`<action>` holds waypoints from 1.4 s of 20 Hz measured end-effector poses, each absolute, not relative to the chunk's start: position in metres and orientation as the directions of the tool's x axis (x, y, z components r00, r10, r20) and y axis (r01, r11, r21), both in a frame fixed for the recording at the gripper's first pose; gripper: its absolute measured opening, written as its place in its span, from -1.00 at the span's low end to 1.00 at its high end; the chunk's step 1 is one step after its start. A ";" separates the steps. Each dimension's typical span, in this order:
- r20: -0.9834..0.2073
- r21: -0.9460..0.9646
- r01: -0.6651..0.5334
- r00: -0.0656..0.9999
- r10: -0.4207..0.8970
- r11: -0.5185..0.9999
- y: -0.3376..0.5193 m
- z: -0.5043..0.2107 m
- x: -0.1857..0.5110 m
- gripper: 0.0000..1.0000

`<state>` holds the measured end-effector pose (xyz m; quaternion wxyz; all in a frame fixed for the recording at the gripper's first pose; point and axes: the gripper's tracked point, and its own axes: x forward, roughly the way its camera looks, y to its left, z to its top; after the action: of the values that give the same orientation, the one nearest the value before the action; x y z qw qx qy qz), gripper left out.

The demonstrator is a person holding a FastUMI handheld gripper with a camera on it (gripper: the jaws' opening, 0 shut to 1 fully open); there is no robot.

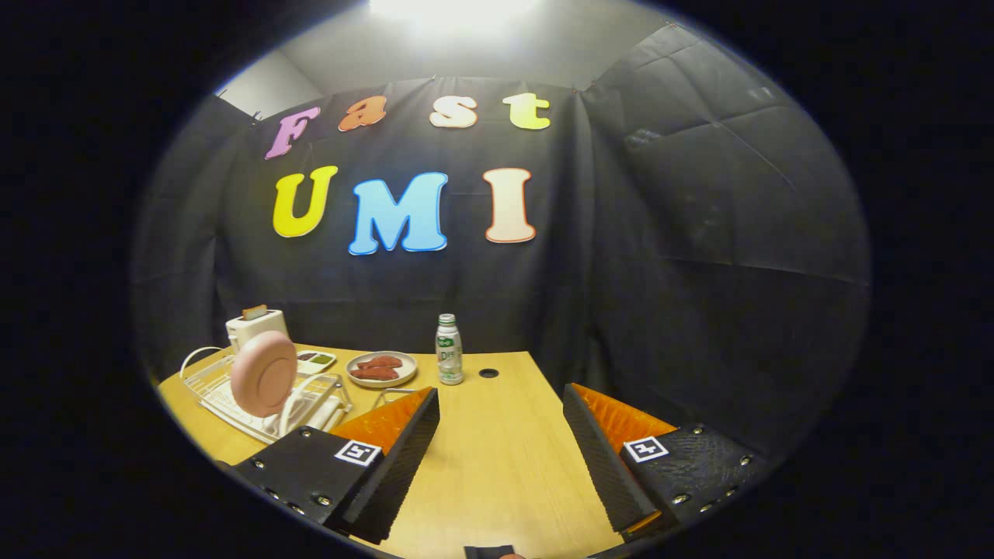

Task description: Take the plate from the dish rack, then take the spoon from the basket and place it into the plate.

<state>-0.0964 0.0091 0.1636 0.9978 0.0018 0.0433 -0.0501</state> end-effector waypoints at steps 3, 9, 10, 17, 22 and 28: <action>-0.106 0.012 -0.033 0.994 0.034 0.999 0.075 0.189 -0.104 0.96; -0.160 0.094 -0.297 0.937 0.309 0.950 0.194 0.228 -0.097 0.96; -0.174 0.115 -0.322 0.925 0.338 0.940 0.207 0.231 -0.092 0.96; -0.273 0.100 -0.386 0.876 0.398 0.917 0.272 0.229 -0.029 0.96; -0.446 0.080 -0.380 0.813 0.375 0.921 0.302 0.190 0.024 0.97; -0.586 0.038 -0.395 0.735 0.341 0.918 0.328 0.144 0.081 0.97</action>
<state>0.0813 0.3283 0.1437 0.9304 -0.0447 0.3054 0.1978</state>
